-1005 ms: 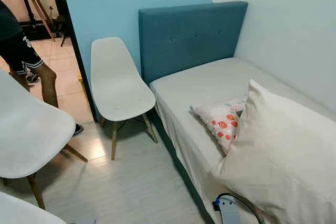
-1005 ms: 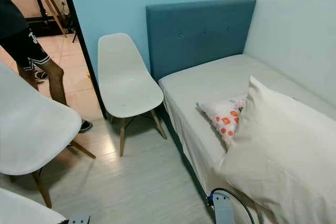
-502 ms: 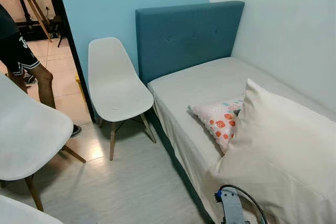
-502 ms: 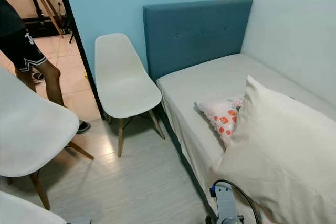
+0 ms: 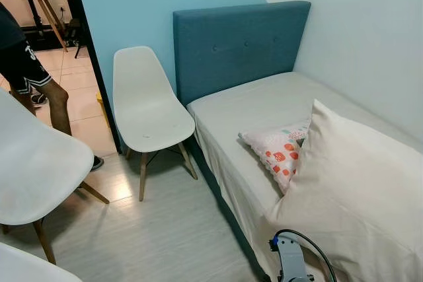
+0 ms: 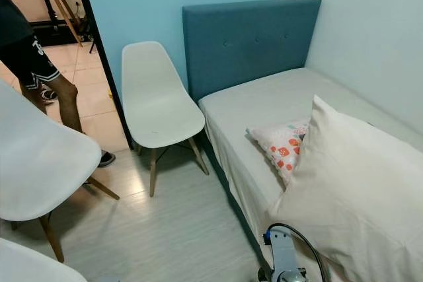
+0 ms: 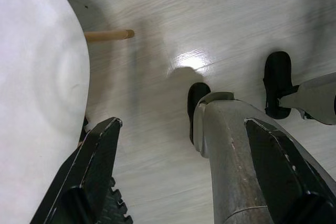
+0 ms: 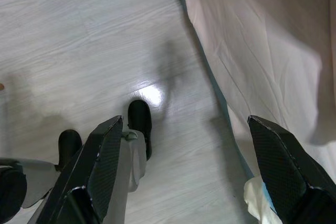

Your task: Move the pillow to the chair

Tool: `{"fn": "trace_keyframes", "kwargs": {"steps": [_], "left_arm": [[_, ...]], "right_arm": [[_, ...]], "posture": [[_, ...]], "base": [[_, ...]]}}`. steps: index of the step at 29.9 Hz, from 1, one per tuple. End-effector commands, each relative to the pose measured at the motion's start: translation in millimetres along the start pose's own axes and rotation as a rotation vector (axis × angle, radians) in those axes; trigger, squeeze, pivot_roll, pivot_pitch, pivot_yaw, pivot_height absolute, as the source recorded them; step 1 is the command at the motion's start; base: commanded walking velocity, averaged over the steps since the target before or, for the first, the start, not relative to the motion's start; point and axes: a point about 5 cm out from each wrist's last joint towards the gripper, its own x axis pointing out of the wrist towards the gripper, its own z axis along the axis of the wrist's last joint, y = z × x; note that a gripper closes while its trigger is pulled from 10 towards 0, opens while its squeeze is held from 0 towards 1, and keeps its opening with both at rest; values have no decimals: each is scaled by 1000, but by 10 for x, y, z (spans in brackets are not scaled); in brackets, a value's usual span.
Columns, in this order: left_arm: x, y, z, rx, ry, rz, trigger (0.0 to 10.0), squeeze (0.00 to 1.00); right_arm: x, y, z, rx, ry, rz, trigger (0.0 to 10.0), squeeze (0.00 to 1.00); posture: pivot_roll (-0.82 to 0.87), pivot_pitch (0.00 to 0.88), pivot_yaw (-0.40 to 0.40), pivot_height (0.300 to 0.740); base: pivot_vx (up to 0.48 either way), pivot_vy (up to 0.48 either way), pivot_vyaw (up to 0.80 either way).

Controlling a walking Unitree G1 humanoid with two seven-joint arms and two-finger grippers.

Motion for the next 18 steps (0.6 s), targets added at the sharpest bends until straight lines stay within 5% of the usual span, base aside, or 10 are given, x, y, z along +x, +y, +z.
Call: {"fn": "trace_keyframes", "kwargs": {"steps": [1,18], "left_arm": [[3,-32,3,8,8,-5,10000,0],[-10,99,-44,-25,17,20,10000,0]], "right_arm": [[-1,12,-46,-5,17,4,10000,0],[-1,-1,-63,17,16,-22,10000,0]], "posture": [[-117,0,-50,740],[-121,0,-33,740]], "base": [[0,0,0],[0,0,-671]]}}
